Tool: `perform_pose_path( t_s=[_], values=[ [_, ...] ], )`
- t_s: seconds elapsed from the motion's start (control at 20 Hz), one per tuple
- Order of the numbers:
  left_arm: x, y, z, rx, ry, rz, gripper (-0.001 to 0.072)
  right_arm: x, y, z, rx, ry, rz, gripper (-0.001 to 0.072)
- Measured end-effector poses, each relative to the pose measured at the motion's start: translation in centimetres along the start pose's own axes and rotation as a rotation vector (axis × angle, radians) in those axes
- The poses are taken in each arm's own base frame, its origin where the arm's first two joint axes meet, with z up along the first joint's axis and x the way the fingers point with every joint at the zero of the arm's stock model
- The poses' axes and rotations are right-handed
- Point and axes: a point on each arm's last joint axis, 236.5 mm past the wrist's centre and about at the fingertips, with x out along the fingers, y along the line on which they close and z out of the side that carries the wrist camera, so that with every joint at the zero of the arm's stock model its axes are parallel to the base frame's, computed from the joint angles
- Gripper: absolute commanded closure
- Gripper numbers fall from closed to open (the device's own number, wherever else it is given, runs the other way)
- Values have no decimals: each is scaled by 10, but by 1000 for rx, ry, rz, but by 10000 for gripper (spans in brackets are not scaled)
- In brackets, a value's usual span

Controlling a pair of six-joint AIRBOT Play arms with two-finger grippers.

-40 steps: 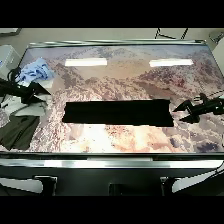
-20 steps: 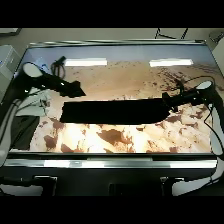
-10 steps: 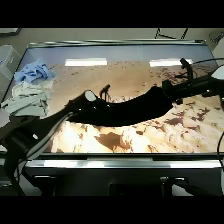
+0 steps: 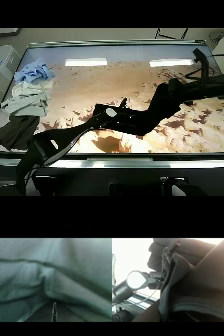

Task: Fold the clothes and pants, and hang the long-sleeved shirts on hangers.

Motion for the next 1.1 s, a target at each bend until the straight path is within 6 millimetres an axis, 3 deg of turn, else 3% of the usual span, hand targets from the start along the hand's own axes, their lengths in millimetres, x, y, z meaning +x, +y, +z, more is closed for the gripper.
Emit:
perform_pose_path(
  t_s=[0.1,0.2,0.3,0.4,0.45,0.5,0.55,0.6,0.7,0.75,0.8,0.9,1.0,1.1],
  values=[
    [-22,-8,27,63,-47,-3,685,17,4,4,0,20,20,674],
    [-65,-12,67,160,-108,35,685,45,19,9,-14,49,76,673],
    [-131,-19,109,257,-175,93,684,83,37,12,-14,82,140,673],
    [-213,-30,144,344,-265,159,684,130,51,12,8,124,195,670],
    [-257,-39,157,382,-321,188,683,156,57,10,31,146,218,620],
    [-294,-48,162,410,-362,210,683,186,61,6,62,173,239,462],
    [-331,-60,163,438,-408,226,683,213,66,1,97,197,260,254],
    [-363,-72,162,468,-460,240,683,241,71,-6,144,223,288,160],
    [-415,-90,155,523,-543,281,683,282,81,-21,226,273,348,154],
    [-435,-96,149,550,-575,306,682,292,83,-24,255,288,377,142],
    [-453,-100,143,573,-600,338,683,296,80,-23,270,294,392,135],
    [-478,-95,132,605,-616,422,682,285,59,-10,284,293,391,41],
    [-493,-86,122,620,-603,503,682,256,20,8,280,282,331,27],
    [-503,-76,116,623,-589,563,682,217,-37,17,267,276,193,29]
  ],
)
